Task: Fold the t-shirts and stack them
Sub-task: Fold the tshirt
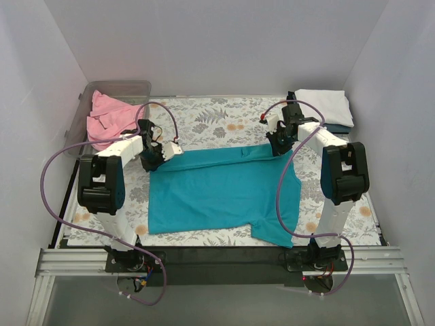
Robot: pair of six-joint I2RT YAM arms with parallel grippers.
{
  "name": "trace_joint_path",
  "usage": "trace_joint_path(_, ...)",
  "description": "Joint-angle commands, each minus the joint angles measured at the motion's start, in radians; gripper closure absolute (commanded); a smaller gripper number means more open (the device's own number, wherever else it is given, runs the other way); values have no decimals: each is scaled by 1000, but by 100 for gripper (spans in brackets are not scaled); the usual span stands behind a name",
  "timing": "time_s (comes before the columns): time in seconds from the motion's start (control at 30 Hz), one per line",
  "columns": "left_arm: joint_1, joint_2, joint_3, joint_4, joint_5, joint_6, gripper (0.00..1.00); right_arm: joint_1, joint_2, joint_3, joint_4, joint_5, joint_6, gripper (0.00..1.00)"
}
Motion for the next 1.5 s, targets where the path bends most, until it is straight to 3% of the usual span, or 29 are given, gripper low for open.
trace_joint_path(0.0, 5, 4, -6, 2, -3, 9, 100, -7, 1, -8, -5, -16, -23, 99)
trace_joint_path(0.3, 5, -15, 60, -43, 12, -19, 100, -7, -49, 26, -3, -14, -27, 99)
trace_joint_path(0.8, 8, 17, 8, 2, -17, -1, 98, -4, -43, -68, 3, -23, -33, 99)
trace_joint_path(0.83, 8, 20, 14, -10, -5, -1, 93, -5, -33, -68, 1, -26, -36, 95)
trace_joint_path(0.9, 8, 5, 63, -70, 36, -14, 86, -5, -45, -60, -8, -45, -42, 76)
trace_joint_path(0.97, 1, -24, 170, -130, 171, -37, 73, -11, -63, -40, -42, -87, -47, 61)
trace_joint_path(1.13, -78, -16, 373, -178, 414, -240, 59, -34, -106, 73, -82, -149, -6, 53)
trace_joint_path(1.2, -134, 2, 414, -86, 469, -332, 57, -47, -90, 101, -95, -151, 16, 54)
trace_joint_path(1.27, -179, 48, 428, -3, 533, -519, 55, -65, -68, 136, -99, -160, 53, 54)
trace_joint_path(1.47, -302, 258, 560, 222, 550, -950, 48, -99, 64, 244, -140, -177, 123, 58)
